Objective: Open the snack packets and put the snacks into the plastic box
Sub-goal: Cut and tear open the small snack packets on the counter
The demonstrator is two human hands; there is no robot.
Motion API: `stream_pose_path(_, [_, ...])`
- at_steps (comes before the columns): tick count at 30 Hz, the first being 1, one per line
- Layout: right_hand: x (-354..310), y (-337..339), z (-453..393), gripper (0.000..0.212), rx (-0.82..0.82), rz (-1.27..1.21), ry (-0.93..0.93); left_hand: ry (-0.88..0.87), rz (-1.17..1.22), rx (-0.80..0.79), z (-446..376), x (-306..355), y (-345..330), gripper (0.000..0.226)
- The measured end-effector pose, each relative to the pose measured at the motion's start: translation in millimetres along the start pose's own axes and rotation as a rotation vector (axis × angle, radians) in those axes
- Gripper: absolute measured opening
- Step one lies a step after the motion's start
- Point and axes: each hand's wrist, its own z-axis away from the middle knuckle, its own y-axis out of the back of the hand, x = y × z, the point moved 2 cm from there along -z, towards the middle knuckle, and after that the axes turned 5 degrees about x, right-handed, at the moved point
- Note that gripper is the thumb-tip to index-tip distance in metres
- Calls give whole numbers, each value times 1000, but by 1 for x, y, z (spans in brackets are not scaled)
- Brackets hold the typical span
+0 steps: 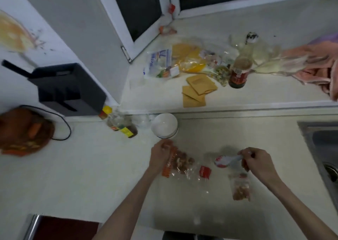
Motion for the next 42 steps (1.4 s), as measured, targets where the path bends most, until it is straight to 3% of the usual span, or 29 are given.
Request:
stream_pose_path(3, [-22,-28,4,28,-50,-99,-39,-95,-58,85,-25,-2,30,34])
stream_pose_path(8, [-47,-62,14,26,-163,-346,-226,-145,-174,73,-83,22,60,35])
stream_pose_path(18, [-72,-84,-1,24,-148,-604,-428,-61,-434,-35,-190,57,97,47])
stream_pose_path(24, [-93,-100,-15,25,-139,-661,-470,38,-433,-98,-240,57,85,48])
stream_pose_path(38, [-89,-113,-73,22,-85,-668,-536,70,-407,64,-349,63,50,63])
stream_pose_path(42, [-86,-113,-83,20,-73,-649,-539,-91,-345,134,-361,71,36,66])
